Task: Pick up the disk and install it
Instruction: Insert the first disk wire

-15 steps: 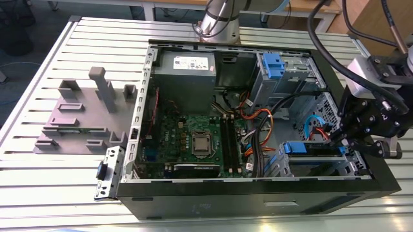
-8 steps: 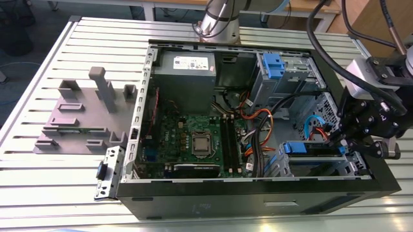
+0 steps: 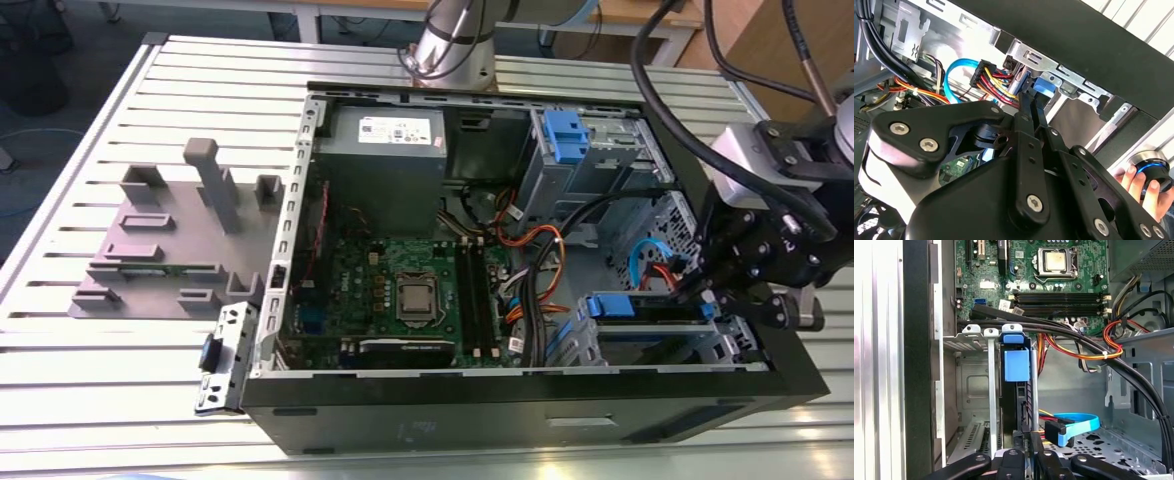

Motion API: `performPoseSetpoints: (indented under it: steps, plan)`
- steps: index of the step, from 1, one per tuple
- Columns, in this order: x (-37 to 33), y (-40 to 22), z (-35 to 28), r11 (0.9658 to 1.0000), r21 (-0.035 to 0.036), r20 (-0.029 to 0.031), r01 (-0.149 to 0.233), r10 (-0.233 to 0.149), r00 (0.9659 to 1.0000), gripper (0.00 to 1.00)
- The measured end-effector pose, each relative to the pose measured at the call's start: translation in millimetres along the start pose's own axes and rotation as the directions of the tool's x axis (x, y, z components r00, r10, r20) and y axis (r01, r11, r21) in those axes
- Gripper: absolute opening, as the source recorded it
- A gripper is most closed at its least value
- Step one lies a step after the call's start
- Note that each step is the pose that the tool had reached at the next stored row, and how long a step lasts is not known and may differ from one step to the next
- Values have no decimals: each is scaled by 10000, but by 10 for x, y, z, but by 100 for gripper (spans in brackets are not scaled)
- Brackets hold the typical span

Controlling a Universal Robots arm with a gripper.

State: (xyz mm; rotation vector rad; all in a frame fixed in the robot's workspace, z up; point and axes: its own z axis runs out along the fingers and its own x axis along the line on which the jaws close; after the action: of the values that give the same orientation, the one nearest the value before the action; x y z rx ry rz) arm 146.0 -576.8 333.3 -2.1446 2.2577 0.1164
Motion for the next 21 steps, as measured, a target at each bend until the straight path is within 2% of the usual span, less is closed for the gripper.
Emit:
performPoseSetpoints:
  steps: [11, 14, 17, 21]
  plan:
    - [15, 13, 29, 10000, 1, 1, 1, -1, 10000, 17]
    - [13, 14, 6, 10000, -1, 25, 2, -2, 10000, 17]
    - [8, 17, -73, 10000, 0, 4, 1, -1, 10000, 17]
    - [8, 18, -80, 10000, 0, 6, 2, -2, 10000, 17]
